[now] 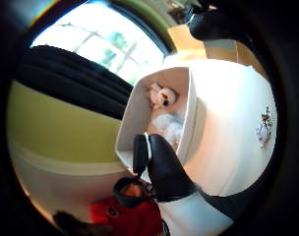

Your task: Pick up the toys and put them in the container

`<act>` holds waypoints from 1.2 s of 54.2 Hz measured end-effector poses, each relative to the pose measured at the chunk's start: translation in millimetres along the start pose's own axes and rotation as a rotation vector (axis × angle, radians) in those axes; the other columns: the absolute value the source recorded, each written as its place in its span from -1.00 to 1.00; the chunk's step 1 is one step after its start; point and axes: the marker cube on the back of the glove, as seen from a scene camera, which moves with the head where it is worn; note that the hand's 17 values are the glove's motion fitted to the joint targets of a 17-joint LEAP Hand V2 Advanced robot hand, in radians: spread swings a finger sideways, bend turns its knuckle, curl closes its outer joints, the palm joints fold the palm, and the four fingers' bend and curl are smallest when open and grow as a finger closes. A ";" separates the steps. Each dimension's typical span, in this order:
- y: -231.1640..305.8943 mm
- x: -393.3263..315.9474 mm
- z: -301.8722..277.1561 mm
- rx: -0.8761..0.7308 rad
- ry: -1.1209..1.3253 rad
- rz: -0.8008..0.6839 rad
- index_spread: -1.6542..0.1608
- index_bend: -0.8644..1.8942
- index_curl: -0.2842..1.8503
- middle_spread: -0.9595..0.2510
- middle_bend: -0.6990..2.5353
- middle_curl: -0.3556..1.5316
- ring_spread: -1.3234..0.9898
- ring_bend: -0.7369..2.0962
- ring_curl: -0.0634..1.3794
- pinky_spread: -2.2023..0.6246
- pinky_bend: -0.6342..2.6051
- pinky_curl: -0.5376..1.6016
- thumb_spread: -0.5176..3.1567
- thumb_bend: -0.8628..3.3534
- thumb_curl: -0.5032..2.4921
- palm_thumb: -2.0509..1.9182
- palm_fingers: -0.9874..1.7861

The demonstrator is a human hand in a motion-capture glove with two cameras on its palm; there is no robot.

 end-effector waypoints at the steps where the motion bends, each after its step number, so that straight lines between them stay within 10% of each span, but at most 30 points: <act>1: 0.9 -1.2 -0.7 -0.001 -0.016 -0.020 0.36 -0.17 -0.28 0.44 -0.46 -0.30 0.19 -0.34 -0.53 0.60 0.02 -0.20 -0.09 -0.60 -0.46 0.03 -0.24; 65: 90.0 174.3 -19.1 -0.028 0.099 0.161 0.37 -0.16 -0.29 0.44 -0.46 -0.29 0.18 -0.35 -0.56 0.60 0.00 -0.20 -0.09 -0.61 -0.46 0.02 -0.25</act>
